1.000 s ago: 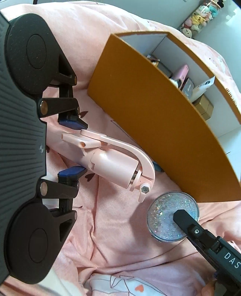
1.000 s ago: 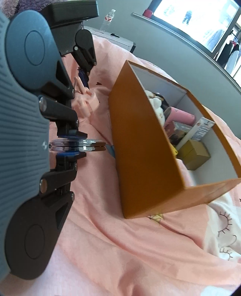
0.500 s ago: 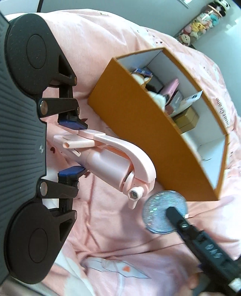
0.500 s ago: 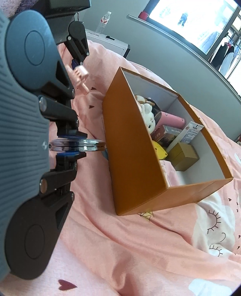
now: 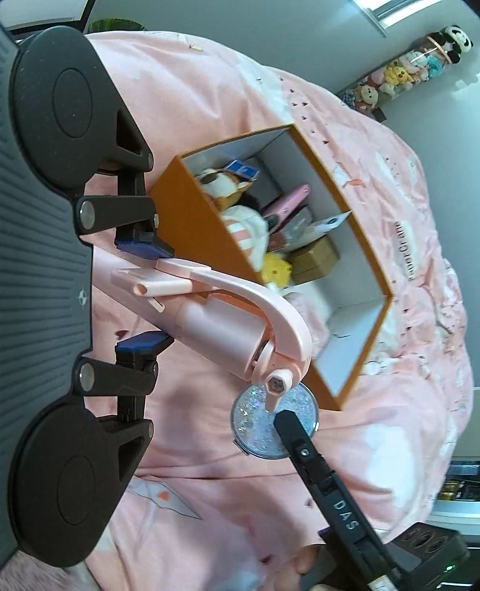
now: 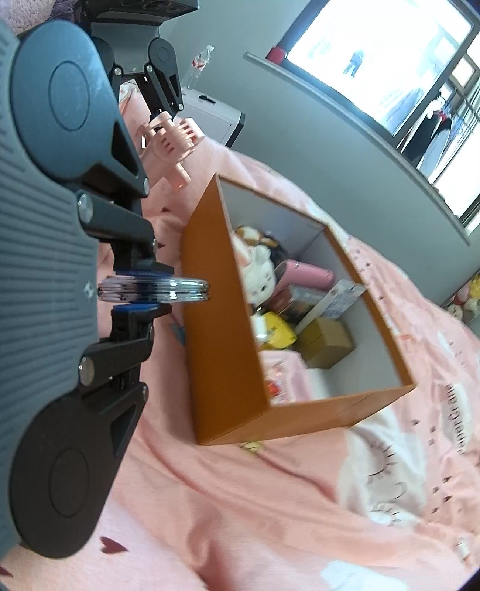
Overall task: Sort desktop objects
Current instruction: 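Lift the selfie stick and mirror and carry them toward the orange box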
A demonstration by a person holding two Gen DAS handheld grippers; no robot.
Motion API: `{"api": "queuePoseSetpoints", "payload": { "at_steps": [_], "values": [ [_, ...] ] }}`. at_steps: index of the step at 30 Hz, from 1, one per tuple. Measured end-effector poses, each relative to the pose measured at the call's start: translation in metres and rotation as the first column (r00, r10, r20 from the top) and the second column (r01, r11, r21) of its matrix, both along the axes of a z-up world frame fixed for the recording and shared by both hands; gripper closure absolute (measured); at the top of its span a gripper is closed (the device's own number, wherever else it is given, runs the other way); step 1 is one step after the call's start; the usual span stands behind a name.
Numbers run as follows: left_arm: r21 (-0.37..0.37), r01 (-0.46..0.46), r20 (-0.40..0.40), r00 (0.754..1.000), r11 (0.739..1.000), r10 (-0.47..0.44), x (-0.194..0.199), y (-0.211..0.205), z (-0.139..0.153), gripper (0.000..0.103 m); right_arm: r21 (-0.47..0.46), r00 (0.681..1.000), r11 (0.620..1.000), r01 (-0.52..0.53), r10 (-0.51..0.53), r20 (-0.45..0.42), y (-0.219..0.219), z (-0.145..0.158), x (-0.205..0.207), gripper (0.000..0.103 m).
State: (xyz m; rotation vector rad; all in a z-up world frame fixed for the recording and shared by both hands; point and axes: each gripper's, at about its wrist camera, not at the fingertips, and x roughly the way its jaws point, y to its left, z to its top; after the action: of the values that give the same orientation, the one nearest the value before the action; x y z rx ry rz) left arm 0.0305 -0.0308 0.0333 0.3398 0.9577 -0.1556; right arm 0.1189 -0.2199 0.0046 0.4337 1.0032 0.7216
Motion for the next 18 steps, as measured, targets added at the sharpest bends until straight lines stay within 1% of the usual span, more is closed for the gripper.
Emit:
{"api": "queuePoseSetpoints", "payload": {
  "at_steps": [5, 10, 15, 16, 18],
  "values": [
    [-0.013, 0.023, 0.057, 0.998, 1.0, -0.022, 0.005, -0.005, 0.02, 0.055, 0.007, 0.998, 1.0, -0.012, 0.011, 0.061, 0.0, 0.023, 0.003, 0.089],
    [-0.004, 0.031, 0.129, 0.991, 1.0, -0.031, 0.013, -0.007, 0.037, 0.055, 0.005, 0.992, 1.0, -0.005, 0.004, 0.128, 0.0, 0.046, 0.008, 0.089],
    [0.031, 0.018, 0.201, 0.979, 0.999, -0.024, 0.03, -0.008, 0.046, 0.054, 0.018, 0.985, 0.999, 0.046, -0.048, 0.166, -0.007, 0.061, 0.019, 0.089],
    [0.033, 0.018, 0.209, 0.978, 0.999, -0.024, 0.036, -0.009, 0.046, 0.054, 0.02, 0.983, 0.998, 0.062, -0.064, 0.17, -0.009, 0.063, 0.022, 0.089],
    [0.014, 0.012, 0.211, 0.977, 1.0, -0.015, 0.05, -0.009, 0.046, 0.054, 0.027, 0.98, 0.995, 0.093, -0.096, 0.176, -0.014, 0.066, 0.028, 0.089]
  ]
}}
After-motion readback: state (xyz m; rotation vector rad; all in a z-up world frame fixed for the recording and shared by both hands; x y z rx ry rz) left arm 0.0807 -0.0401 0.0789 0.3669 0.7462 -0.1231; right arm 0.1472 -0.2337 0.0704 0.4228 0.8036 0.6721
